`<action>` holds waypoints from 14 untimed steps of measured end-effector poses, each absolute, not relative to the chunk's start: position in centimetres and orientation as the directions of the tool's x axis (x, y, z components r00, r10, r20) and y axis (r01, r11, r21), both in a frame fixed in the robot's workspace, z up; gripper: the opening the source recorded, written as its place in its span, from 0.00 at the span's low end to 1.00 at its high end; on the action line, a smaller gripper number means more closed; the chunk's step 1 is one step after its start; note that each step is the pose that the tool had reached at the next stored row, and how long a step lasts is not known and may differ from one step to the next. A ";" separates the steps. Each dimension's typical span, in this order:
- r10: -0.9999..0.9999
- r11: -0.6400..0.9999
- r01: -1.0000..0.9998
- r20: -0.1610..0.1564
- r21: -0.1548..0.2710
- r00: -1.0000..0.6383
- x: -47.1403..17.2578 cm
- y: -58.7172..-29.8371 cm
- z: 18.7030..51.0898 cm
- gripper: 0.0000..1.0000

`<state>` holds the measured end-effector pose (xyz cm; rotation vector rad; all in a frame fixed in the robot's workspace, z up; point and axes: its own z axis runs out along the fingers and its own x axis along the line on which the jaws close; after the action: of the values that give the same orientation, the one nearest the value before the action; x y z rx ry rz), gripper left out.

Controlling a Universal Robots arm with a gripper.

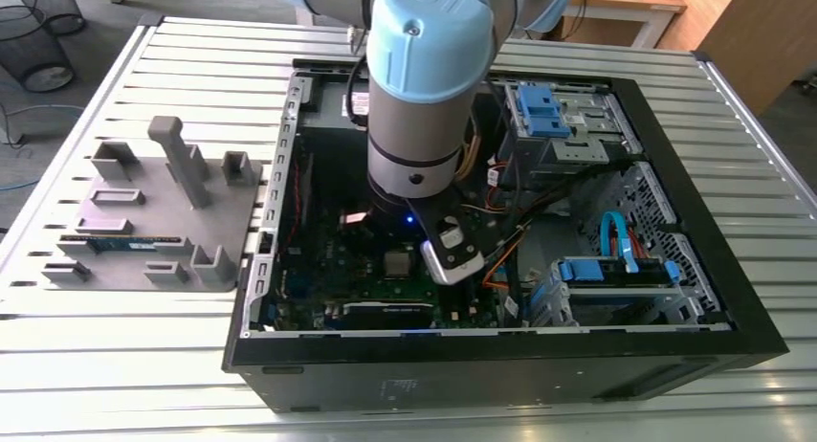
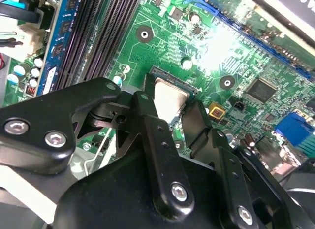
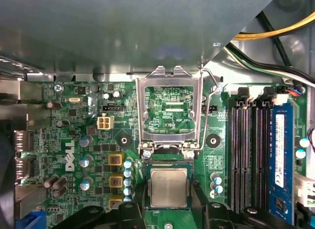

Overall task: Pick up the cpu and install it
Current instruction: 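Place the cpu into insertion slot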

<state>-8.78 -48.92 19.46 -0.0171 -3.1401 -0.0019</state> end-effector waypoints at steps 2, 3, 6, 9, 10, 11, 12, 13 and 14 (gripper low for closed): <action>0.011 1.000 0.011 0.001 0.002 -1.000 -8.8 -48.9 19.6 0.49; 0.011 1.000 0.011 0.001 0.002 -1.000 -8.8 -48.9 19.6 0.49; 0.011 1.000 0.011 0.001 0.002 -1.000 -8.8 -48.9 19.7 0.49; 0.011 1.000 0.011 0.001 0.002 -1.000 -8.8 -48.9 19.7 0.49; 0.011 1.000 0.011 0.002 0.001 -1.000 -8.8 -48.8 19.7 0.49; 0.011 1.000 0.011 0.001 0.002 -1.000 -8.8 -48.8 19.7 0.49; 0.011 1.000 0.011 0.001 0.002 -1.000 -8.8 -48.8 19.6 0.49; 0.011 1.000 0.011 0.001 0.002 -1.000 -8.8 -48.8 19.5 0.49; 0.011 1.000 0.011 0.001 0.002 -1.000 -8.8 -48.7 19.5 0.49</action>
<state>-8.79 -48.75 19.46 -0.0171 -3.1401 -0.0026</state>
